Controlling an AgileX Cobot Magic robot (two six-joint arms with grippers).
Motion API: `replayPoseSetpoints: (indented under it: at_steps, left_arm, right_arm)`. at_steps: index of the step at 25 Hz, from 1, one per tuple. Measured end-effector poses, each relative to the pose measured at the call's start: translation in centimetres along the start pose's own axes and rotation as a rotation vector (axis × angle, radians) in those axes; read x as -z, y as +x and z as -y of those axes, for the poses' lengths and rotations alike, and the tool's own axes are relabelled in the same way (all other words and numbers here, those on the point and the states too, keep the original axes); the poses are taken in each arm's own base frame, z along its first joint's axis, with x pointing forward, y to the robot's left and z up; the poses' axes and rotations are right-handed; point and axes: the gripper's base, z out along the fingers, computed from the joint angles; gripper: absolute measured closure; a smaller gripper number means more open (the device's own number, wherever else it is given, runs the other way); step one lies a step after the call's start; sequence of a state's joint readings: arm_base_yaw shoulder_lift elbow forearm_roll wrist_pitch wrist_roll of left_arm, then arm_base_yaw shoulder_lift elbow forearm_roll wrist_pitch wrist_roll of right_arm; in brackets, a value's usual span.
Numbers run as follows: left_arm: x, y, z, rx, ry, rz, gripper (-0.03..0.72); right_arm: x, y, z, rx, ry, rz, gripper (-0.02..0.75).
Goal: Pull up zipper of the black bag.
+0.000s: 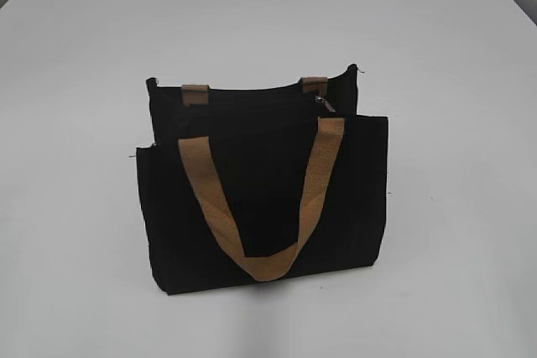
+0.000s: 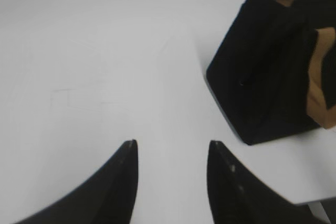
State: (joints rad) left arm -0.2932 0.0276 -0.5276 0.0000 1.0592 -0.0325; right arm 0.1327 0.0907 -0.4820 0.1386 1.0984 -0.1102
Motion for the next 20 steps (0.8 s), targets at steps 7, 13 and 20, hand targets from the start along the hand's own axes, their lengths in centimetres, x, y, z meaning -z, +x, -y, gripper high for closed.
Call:
replayPoseSetpoints:
  at_steps: [7,13,20]
  left_arm:
    - [0.45,0.32,0.2,0.101,-0.205,0.041,0.358]
    - [0.46,0.33,0.22,0.108,-0.221,0.042,0.362]
    - [0.46,0.33,0.22,0.108,-0.221,0.042,0.386]
  right_arm:
    - [1.0,0.74,-0.23,-0.055,0.108,0.099,0.335]
    - [1.0,0.73,-0.27,-0.056,0.103,0.101,0.335]
    - [1.0,0.72,-0.27,-0.056,0.102,0.101,0.335]
